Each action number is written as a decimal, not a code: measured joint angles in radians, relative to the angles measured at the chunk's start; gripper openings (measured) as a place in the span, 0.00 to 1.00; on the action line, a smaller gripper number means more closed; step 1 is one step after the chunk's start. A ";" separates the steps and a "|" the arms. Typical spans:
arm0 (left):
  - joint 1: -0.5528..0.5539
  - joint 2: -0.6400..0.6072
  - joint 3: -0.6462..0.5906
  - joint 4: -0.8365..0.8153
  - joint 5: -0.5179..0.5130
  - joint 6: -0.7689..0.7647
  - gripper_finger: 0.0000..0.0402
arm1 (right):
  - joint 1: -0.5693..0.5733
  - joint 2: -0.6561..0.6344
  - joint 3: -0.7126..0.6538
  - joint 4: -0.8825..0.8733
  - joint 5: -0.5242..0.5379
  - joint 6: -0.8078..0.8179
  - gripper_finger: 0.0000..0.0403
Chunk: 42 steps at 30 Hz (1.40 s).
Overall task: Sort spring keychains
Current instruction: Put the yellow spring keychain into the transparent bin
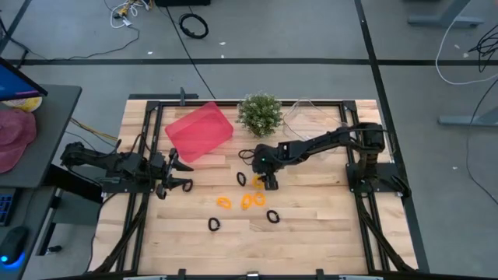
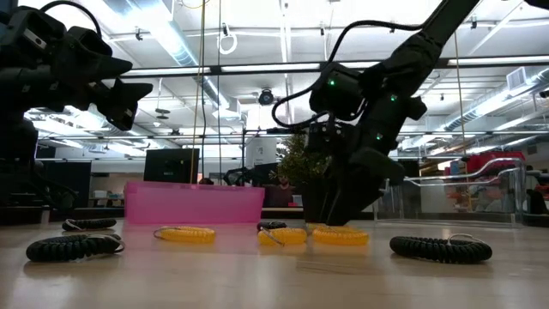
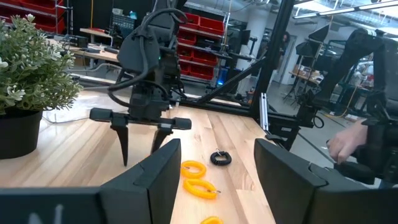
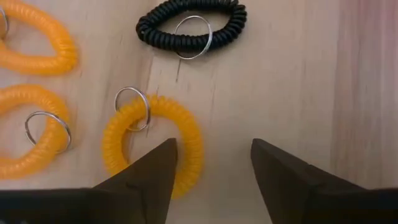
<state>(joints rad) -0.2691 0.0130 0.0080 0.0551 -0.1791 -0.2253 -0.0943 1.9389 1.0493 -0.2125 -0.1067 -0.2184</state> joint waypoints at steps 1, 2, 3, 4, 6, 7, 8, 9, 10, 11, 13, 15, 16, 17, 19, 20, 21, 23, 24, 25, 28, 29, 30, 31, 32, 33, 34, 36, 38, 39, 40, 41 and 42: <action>0.000 0.000 0.000 0.000 0.000 0.000 0.52 | -0.007 0.001 0.000 -0.002 -0.003 0.000 0.53; 0.000 0.000 0.000 0.000 0.000 0.000 0.52 | -0.013 0.001 0.000 -0.003 -0.010 0.004 0.53; 0.000 0.000 0.000 0.000 0.000 0.000 0.52 | -0.018 0.001 0.001 -0.004 -0.017 0.010 0.53; 0.000 0.000 0.000 0.000 0.000 0.000 0.52 | -0.022 0.002 0.002 -0.007 -0.022 0.012 0.51; 0.000 0.000 0.000 0.000 0.000 0.000 0.52 | -0.028 0.003 0.003 -0.015 -0.039 -0.005 0.47; 0.000 0.000 0.000 0.000 0.000 0.000 0.52 | -0.029 0.004 0.003 -0.022 -0.044 -0.021 0.43; 0.000 0.000 0.000 0.000 0.000 0.000 0.52 | -0.029 0.004 0.003 -0.029 -0.043 -0.032 0.38; 0.000 0.000 0.000 0.000 0.000 0.000 0.52 | -0.029 0.004 0.004 -0.040 -0.041 -0.043 0.33; 0.000 0.000 0.000 0.000 0.000 0.000 0.52 | -0.030 0.004 0.005 -0.053 -0.044 -0.046 0.26; 0.000 0.000 0.000 0.000 0.000 0.000 0.52 | -0.033 0.003 0.005 -0.064 -0.056 -0.053 0.19; 0.000 0.000 0.000 0.000 0.000 0.000 0.52 | -0.045 -0.003 0.004 -0.076 -0.109 -0.078 0.07; 0.000 0.000 0.000 0.000 0.000 0.000 0.52 | -0.053 -0.016 0.009 -0.098 -0.133 -0.111 0.04; 0.000 0.000 0.000 0.000 0.000 0.000 0.52 | -0.052 -0.029 0.012 -0.115 -0.131 -0.111 0.05; 0.000 0.000 0.000 0.000 0.000 0.000 0.52 | -0.050 -0.039 0.014 -0.135 -0.127 -0.107 0.05; 0.000 0.000 0.000 0.000 0.000 0.000 0.52 | -0.046 -0.068 0.018 -0.175 -0.127 -0.105 0.03; 0.000 0.000 0.000 0.000 0.000 0.000 0.52 | -0.043 -0.087 0.019 -0.205 -0.124 -0.111 0.02; 0.000 0.000 0.000 0.000 0.000 0.000 0.52 | -0.039 -0.108 0.022 -0.212 -0.111 -0.128 0.02; 0.000 0.000 0.000 0.000 0.000 0.000 0.52 | -0.031 -0.162 0.032 -0.209 -0.065 -0.156 0.02; 0.000 0.000 0.000 0.000 0.000 0.000 0.52 | -0.027 -0.194 0.032 -0.220 -0.030 -0.157 0.02; 0.000 0.000 0.000 0.000 0.000 0.000 0.52 | -0.023 -0.218 0.032 -0.232 0.005 -0.155 0.02; 0.000 0.000 0.000 0.000 0.000 0.000 0.52 | -0.010 -0.295 0.031 -0.246 0.104 -0.113 0.02; 0.000 0.000 0.000 0.000 0.000 0.000 0.52 | -0.004 -0.329 0.031 -0.241 0.134 -0.095 0.02; 0.000 0.000 0.000 0.000 0.000 0.000 0.52 | 0.001 -0.358 0.032 -0.241 0.171 -0.083 0.02; 0.000 0.000 0.000 0.000 0.000 0.000 0.52 | 0.007 -0.382 0.033 -0.244 0.212 -0.070 0.02; 0.000 0.000 0.000 0.000 0.000 0.000 0.52 | 0.015 -0.408 0.033 -0.249 0.255 -0.053 0.02; 0.000 0.000 0.000 0.000 0.000 0.000 0.52 | 0.023 -0.430 0.032 -0.255 0.306 -0.036 0.02; 0.000 0.000 0.000 0.000 0.000 0.000 0.52 | 0.032 -0.452 0.032 -0.255 0.364 -0.012 0.02; 0.000 0.000 0.000 0.000 0.000 0.000 0.52 | 0.048 -0.498 0.032 -0.273 0.489 0.035 0.02; 0.000 0.000 0.000 0.000 0.000 0.000 0.52 | 0.064 -0.531 0.034 -0.300 0.620 0.074 0.02; 0.000 0.000 0.000 0.000 0.000 0.000 0.52 | 0.070 -0.545 0.034 -0.329 0.686 0.093 0.02; 0.000 0.000 0.000 0.000 0.000 0.000 0.52 | 0.076 -0.558 0.034 -0.349 0.748 0.114 0.02; 0.000 0.000 0.000 0.000 0.000 0.000 0.52 | 0.082 -0.571 0.034 -0.369 0.809 0.137 0.02; 0.000 0.000 0.000 0.000 0.000 0.000 0.52 | 0.087 -0.582 0.034 -0.394 0.872 0.163 0.02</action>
<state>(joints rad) -0.2691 0.0128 0.0082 0.0547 -0.1791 -0.2253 -0.0069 1.3574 1.0836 -0.6064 0.7650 -0.0554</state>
